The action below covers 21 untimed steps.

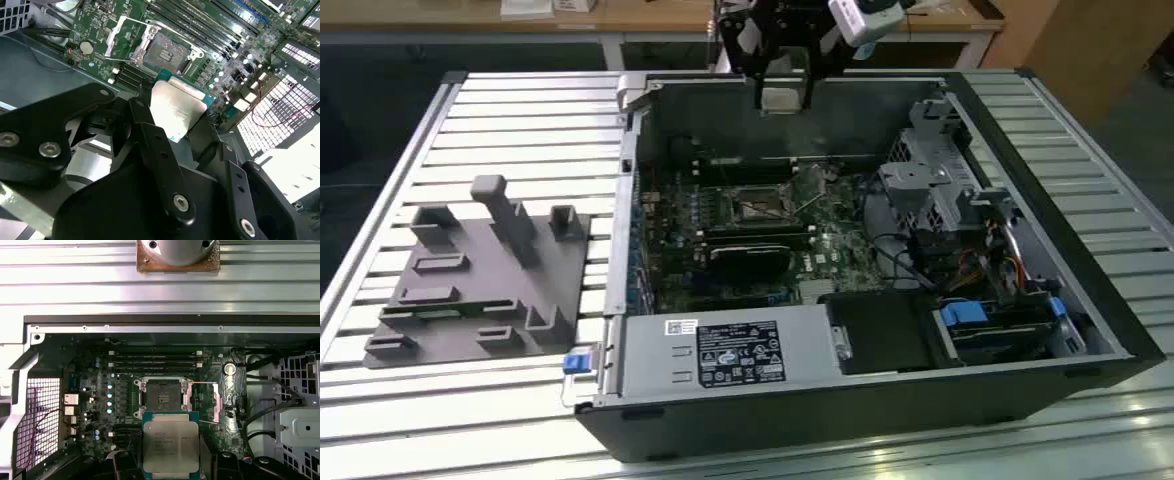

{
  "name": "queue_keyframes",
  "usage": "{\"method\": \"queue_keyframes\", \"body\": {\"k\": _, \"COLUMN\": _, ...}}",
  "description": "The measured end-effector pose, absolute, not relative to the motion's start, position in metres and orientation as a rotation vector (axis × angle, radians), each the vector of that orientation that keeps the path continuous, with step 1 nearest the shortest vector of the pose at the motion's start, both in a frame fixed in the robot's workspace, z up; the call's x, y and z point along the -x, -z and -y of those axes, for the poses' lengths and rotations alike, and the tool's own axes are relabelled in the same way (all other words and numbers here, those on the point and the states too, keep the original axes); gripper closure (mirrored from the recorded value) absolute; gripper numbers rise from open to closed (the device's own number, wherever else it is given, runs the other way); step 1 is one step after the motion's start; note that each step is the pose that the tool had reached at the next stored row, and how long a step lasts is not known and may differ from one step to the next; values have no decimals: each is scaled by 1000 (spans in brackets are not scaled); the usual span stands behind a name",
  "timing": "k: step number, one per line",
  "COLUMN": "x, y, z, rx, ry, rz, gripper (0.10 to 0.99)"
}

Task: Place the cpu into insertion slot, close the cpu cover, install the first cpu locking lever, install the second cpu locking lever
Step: 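Place the cpu into insertion slot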

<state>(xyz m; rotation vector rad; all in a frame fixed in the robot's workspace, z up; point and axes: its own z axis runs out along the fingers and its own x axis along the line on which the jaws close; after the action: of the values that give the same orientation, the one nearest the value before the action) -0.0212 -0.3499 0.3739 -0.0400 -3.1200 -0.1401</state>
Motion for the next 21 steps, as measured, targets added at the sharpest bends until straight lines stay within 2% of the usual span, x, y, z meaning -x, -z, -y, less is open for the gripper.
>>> {"method": "queue_keyframes", "body": {"k": 21, "x": 21, "y": -363, "z": 350, "rx": 40, "ry": 140, "rz": 3120, "gripper": 545}}
